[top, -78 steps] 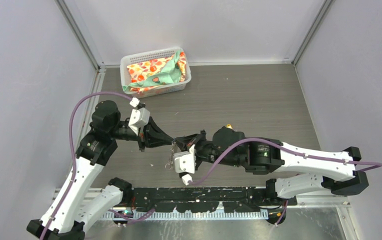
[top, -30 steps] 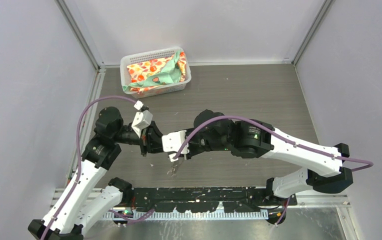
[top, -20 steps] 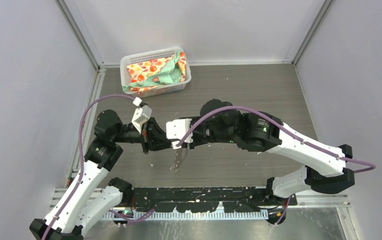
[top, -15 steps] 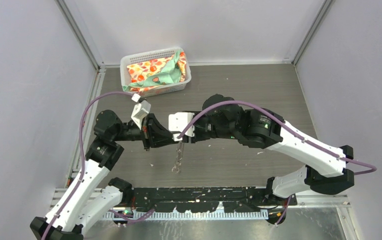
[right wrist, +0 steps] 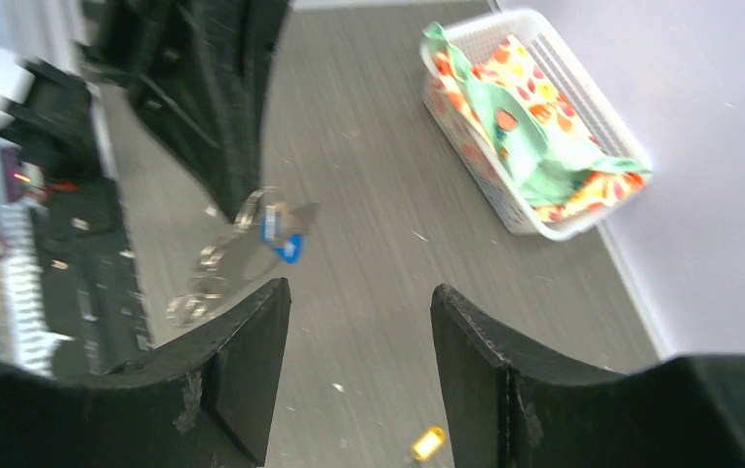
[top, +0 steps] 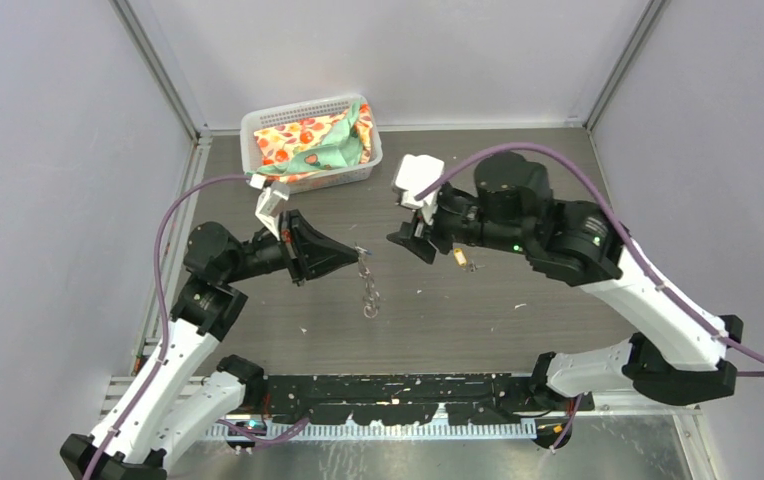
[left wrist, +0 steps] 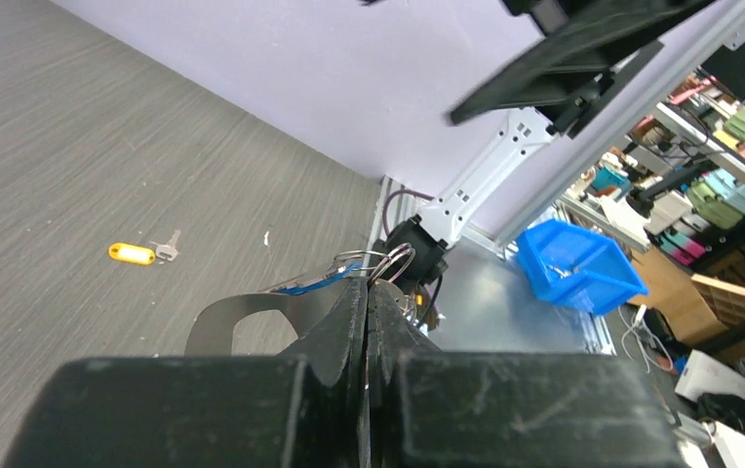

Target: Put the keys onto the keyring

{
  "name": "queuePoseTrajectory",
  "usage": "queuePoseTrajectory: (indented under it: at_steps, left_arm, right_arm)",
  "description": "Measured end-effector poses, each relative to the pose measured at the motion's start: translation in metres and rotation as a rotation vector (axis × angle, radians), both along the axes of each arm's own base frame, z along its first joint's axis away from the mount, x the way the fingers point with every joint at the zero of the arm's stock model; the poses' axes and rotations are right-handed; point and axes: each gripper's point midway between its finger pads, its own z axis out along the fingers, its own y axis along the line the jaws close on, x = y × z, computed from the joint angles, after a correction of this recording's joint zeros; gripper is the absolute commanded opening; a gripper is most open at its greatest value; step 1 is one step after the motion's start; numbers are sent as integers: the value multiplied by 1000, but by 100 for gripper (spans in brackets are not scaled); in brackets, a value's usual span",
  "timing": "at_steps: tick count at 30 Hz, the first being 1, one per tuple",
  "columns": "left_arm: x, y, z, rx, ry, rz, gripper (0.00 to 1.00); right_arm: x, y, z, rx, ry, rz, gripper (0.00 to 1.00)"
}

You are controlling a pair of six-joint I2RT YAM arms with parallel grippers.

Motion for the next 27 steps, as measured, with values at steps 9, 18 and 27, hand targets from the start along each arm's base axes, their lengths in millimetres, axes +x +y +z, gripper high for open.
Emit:
queuePoseTrajectory:
  at_steps: [9, 18, 27]
  left_arm:
    - [8, 3, 7, -28, 17, 64, 0]
    - [12, 4, 9, -38, 22, 95, 0]
    - [16, 6, 14, -59, 56, 126, 0]
  right_arm:
    - [-37, 11, 42, 292, 219, 107, 60]
    - [-31, 44, 13, 315, 442, 109, 57]
    - [-26, 51, 9, 348, 516, 118, 53]
